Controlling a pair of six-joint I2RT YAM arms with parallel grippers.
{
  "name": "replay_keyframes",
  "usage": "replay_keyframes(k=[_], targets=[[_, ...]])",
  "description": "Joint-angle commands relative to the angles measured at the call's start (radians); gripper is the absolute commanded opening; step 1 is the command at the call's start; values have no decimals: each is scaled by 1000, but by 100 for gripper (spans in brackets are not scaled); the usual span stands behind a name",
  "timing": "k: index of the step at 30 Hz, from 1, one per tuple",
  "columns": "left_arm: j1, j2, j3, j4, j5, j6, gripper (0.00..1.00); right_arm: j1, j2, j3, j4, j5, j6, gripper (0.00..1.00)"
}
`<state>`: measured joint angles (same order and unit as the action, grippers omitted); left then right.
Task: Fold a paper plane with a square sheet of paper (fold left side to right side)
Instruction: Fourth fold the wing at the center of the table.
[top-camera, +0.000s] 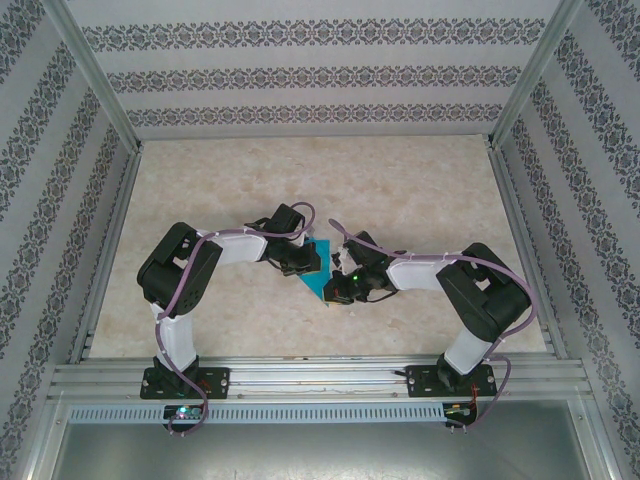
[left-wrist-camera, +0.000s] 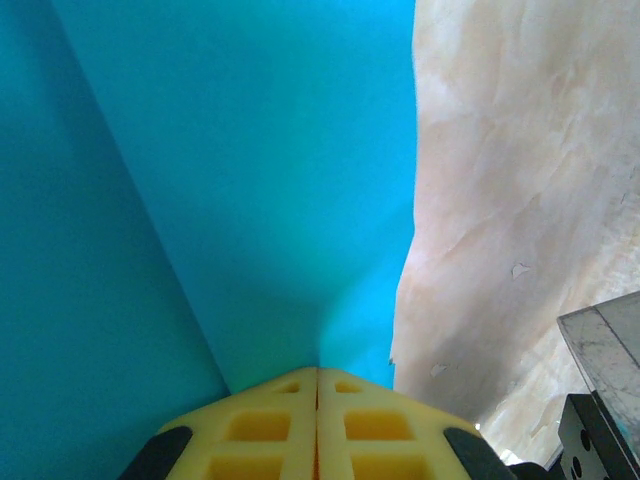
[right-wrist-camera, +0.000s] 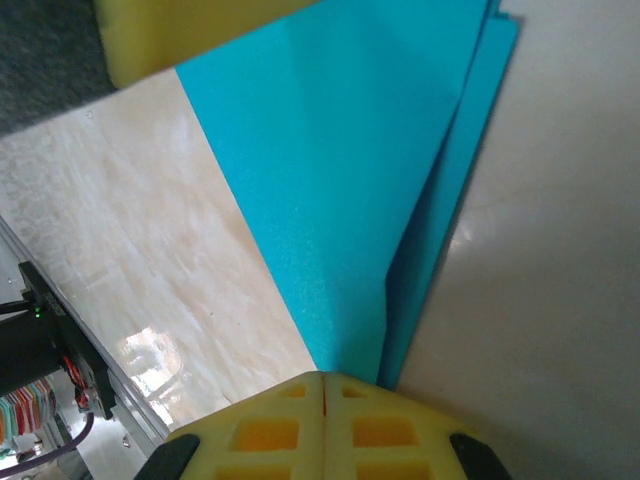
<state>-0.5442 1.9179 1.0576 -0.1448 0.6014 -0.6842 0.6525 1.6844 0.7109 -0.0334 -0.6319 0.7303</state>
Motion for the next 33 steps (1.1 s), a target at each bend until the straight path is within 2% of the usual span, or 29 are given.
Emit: replay_keyframes(k=[1,20,33], targets=[[-8,23,-22,-47,-72,8,8,16,23,-20,-48,24,-17,0],[-8,21,-27,-50,-84,5,8,29,-5,-66,-83,46,-28,0],[-10,3,-36,-36,-86,-12,8,24,-154,-53,-113,-10,-34,0]])
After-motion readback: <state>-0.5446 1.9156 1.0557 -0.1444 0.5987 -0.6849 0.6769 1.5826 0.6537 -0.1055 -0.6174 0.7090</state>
